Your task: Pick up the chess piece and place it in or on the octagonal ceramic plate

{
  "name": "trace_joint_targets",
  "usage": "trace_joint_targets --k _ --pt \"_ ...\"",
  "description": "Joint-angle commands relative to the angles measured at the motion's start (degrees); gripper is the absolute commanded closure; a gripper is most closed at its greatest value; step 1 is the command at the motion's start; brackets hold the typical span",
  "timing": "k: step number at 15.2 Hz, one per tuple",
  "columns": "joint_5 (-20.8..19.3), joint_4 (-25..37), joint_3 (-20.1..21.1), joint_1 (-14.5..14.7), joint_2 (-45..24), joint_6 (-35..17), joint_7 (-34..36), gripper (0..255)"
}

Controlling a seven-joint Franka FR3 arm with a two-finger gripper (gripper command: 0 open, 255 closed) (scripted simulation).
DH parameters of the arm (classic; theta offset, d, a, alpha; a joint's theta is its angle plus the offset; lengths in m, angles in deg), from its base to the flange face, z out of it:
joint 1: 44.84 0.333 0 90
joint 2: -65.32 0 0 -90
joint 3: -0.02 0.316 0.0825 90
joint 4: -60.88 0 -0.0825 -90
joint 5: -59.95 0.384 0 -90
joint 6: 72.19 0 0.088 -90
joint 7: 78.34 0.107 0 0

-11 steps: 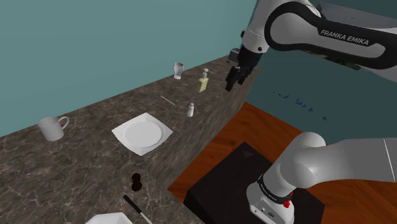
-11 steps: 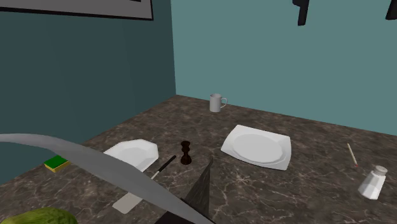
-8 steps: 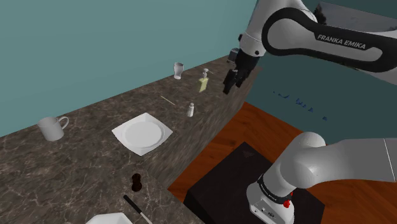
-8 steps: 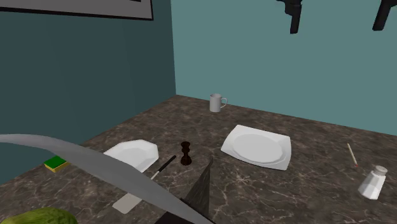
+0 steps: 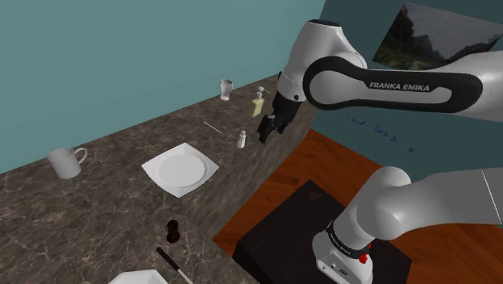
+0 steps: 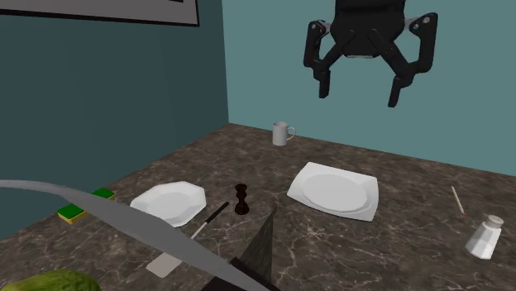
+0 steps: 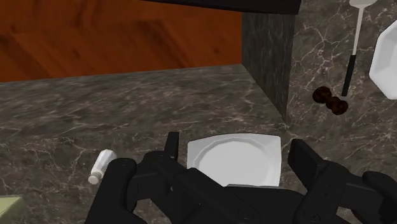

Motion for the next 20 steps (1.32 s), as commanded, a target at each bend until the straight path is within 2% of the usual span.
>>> trace_joint_targets --k 1,8,13,17,20 --pt "1.4 -1.6 2.0 0.9 -1.5 -3.4 2.3 0" --pt "4.8 -4.3 9.0 2.9 -10.9 -16.7 9.8 0" --pt "4.9 -3.7 14.4 3.1 -20.3 -26.4 16.1 0" --pt "1.6 -1.6 19.0 2.0 -29.2 -33.7 22.9 0" --pt "-4.3 0.8 22.0 0.9 -36.7 -38.5 30.2 0"
